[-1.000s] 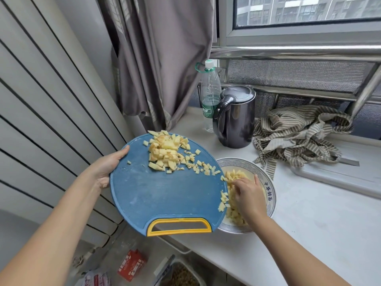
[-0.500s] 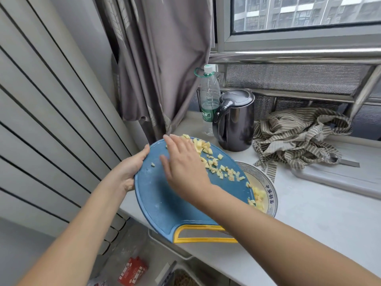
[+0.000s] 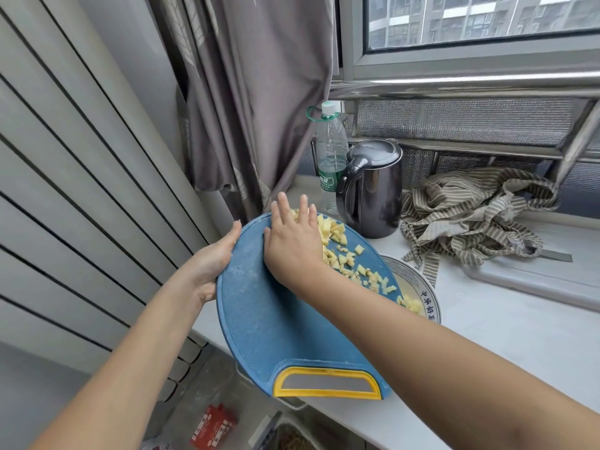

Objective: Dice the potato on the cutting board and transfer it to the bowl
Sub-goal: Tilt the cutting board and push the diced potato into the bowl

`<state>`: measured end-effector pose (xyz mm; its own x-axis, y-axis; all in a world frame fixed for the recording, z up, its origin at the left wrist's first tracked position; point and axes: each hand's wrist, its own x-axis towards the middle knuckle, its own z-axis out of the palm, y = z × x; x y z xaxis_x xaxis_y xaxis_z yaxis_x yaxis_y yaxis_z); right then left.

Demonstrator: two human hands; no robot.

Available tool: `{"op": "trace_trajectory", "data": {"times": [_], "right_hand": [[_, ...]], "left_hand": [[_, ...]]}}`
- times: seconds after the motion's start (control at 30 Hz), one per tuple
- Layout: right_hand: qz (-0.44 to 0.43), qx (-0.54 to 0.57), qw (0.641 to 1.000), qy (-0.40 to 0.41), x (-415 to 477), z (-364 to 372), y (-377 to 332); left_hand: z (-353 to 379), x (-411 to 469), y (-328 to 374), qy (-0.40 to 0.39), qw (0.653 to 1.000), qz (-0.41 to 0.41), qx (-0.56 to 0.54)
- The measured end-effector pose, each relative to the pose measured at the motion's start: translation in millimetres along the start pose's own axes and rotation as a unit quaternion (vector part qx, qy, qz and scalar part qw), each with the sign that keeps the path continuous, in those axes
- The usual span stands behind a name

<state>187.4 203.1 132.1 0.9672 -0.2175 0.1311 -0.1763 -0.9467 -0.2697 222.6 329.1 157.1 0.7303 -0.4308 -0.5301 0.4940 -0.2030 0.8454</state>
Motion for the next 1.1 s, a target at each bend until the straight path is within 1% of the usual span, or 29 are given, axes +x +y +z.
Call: {"op": "trace_trajectory", "data": {"times": [0.17, 0.37, 0.57, 0.67, 0.9, 1.1], "right_hand": [[-0.005, 0.011, 0.999, -0.036, 11.6, -6.0, -1.3], [0.078, -0.031, 0.99, -0.114, 5.5, -9.8, 2.5], [0.1, -0.071, 0.976, -0.177, -3.8, 1.9, 11.1], [0.103, -0.064, 0.975, -0.187, -4.5, 11.7, 18.7], [0.151, -0.004, 0.972, -0.179, -7.8, 26.5, 37.0], [0.196, 0.019, 0.957, -0.213, -14.0, 34.2, 63.9]], "left_hand": [[-2.9, -0.8, 2.3, 0.007, 1.0, -0.002, 0.006], [-1.2, 1.8, -2.8, 0.014, 0.999, -0.04, -0.003], [-0.4, 6.3, -13.3, 0.024, 0.996, -0.083, -0.002], [-1.0, 8.8, -16.5, 0.027, 0.995, -0.094, -0.007], [-2.0, 14.0, -20.9, 0.042, 0.993, -0.113, -0.003], [-6.7, 17.1, -20.7, 0.044, 0.991, -0.125, 0.007]]}}
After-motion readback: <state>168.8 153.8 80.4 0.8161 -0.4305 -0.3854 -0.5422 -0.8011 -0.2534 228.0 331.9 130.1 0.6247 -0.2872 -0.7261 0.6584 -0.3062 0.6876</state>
